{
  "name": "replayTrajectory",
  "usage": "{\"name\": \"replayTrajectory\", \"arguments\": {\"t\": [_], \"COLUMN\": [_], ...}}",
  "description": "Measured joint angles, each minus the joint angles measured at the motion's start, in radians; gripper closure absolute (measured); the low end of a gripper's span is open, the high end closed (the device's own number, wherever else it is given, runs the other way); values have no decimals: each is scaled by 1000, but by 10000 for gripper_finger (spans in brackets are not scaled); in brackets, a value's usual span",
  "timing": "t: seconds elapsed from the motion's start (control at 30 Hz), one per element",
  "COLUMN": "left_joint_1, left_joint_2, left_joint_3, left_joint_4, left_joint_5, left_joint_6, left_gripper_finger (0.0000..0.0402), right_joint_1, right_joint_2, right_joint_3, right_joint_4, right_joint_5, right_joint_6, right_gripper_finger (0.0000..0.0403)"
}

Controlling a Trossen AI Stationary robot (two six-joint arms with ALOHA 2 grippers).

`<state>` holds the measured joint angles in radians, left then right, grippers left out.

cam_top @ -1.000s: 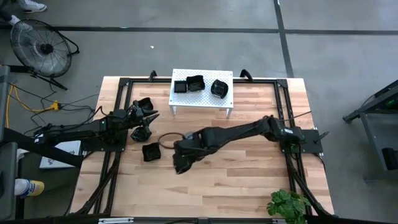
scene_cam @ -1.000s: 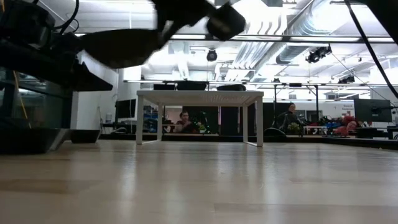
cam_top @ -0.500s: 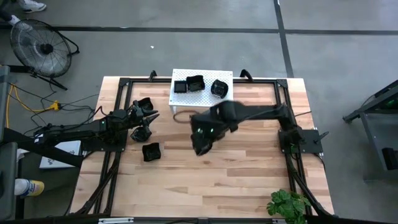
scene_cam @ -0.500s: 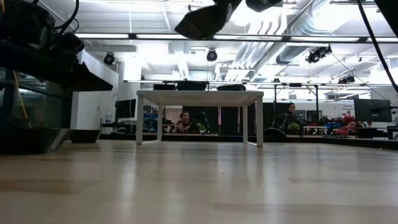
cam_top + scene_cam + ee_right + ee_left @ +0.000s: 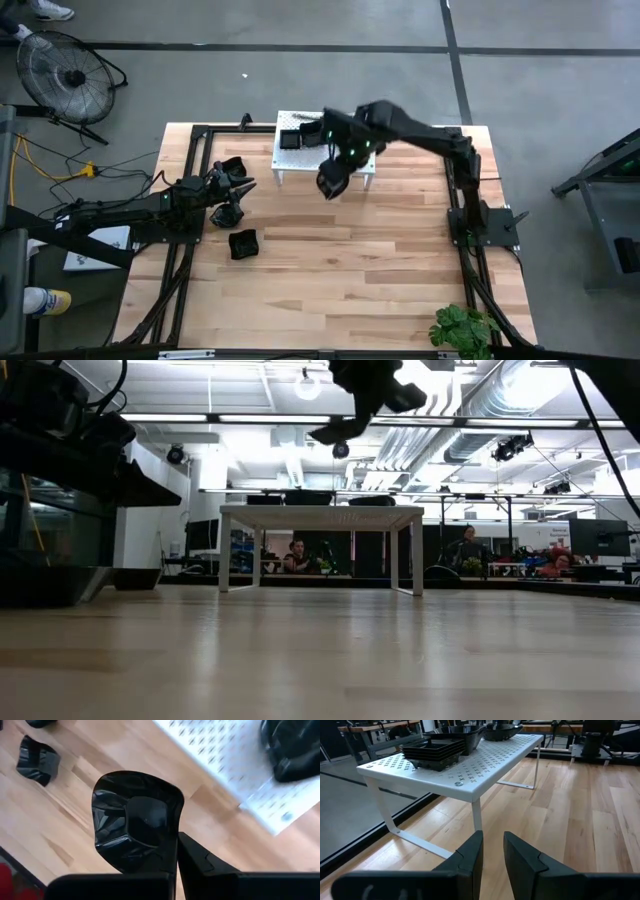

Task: Pick & Place Mini shaped plates
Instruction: Stack the leaf shaped plate on top of the other leaf shaped plate on the shelf

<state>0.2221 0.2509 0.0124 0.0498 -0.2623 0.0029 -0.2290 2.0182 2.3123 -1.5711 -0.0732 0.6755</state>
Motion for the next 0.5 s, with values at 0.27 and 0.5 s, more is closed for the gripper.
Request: {"name": "replayTrajectory", "arguments": {"t": [0.27, 0.5], "left_joint_1": [0, 0], "left_joint_2": [0, 0], "left_joint_3": [0, 0], "left_joint_4": [0, 0], "left_joint_5": [0, 0], "left_joint_6": [0, 0], "left_gripper_finger": [328, 328], "right_joint_1": [-212, -378], "right_joint_2": [-10, -10], "right_joint_3": [0, 0], "right_joint_4": [-1, 0], "right_joint_5": [-59, -152], "right_joint_6": [-280, -533], "right_gripper_finger": [403, 403]}}
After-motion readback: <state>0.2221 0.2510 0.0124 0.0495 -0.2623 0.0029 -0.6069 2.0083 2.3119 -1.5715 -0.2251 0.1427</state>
